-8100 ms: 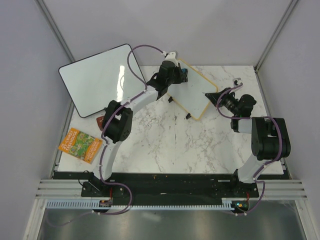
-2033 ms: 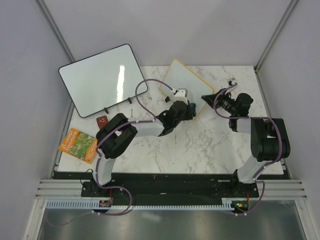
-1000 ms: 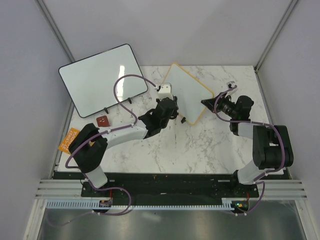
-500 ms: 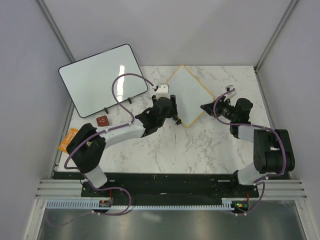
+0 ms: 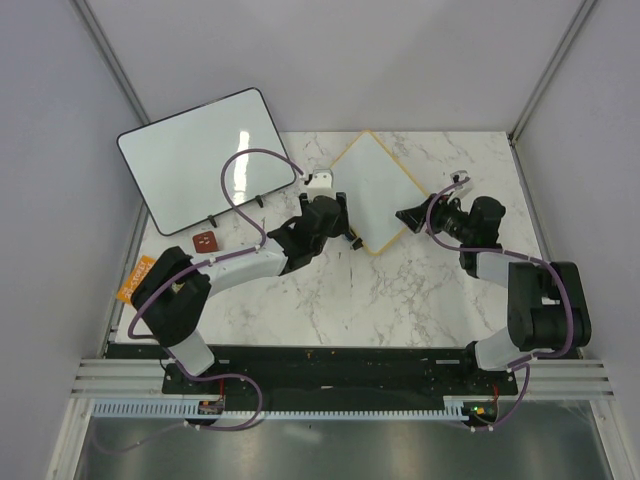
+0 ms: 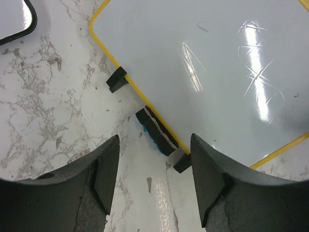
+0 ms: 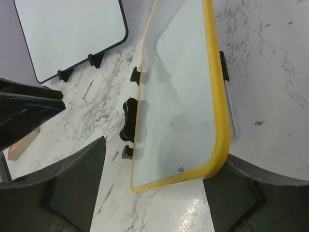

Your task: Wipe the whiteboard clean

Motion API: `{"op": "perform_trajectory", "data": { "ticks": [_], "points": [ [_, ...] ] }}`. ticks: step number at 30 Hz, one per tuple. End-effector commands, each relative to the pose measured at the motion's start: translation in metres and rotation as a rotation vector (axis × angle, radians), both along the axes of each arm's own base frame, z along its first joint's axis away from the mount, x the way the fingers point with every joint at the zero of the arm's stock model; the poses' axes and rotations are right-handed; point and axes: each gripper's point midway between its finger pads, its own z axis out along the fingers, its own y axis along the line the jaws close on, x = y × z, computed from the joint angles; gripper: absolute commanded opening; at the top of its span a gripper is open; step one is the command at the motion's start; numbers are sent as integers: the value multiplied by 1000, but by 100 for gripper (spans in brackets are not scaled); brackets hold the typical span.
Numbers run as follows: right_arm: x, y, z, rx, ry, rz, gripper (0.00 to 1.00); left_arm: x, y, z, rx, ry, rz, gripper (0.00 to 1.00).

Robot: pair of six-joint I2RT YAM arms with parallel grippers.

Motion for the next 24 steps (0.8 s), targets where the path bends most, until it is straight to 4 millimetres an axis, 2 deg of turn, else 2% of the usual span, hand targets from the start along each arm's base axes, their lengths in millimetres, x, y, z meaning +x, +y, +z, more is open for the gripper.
{"op": "perform_trajectory", "data": {
  "ticks": [1, 2, 13, 19, 24],
  "points": [
    [1, 0, 15, -22, -69, -5, 87, -1, 3, 10, -10, -15, 0, 66],
    [1, -1, 14, -24, -68, -6, 98, -2, 4, 8, -9, -11, -1, 65],
    [12, -20, -4, -87, 15, -131, 98, -5, 14, 0, -4, 1, 23, 65],
    [13, -38, 0, -122, 10, -244, 98, -7, 16, -6, 4, 12, 21, 64],
    [6, -43, 17, -110, -63, -287, 98, -6, 9, -19, 23, 37, -9, 59]
  ]
}}
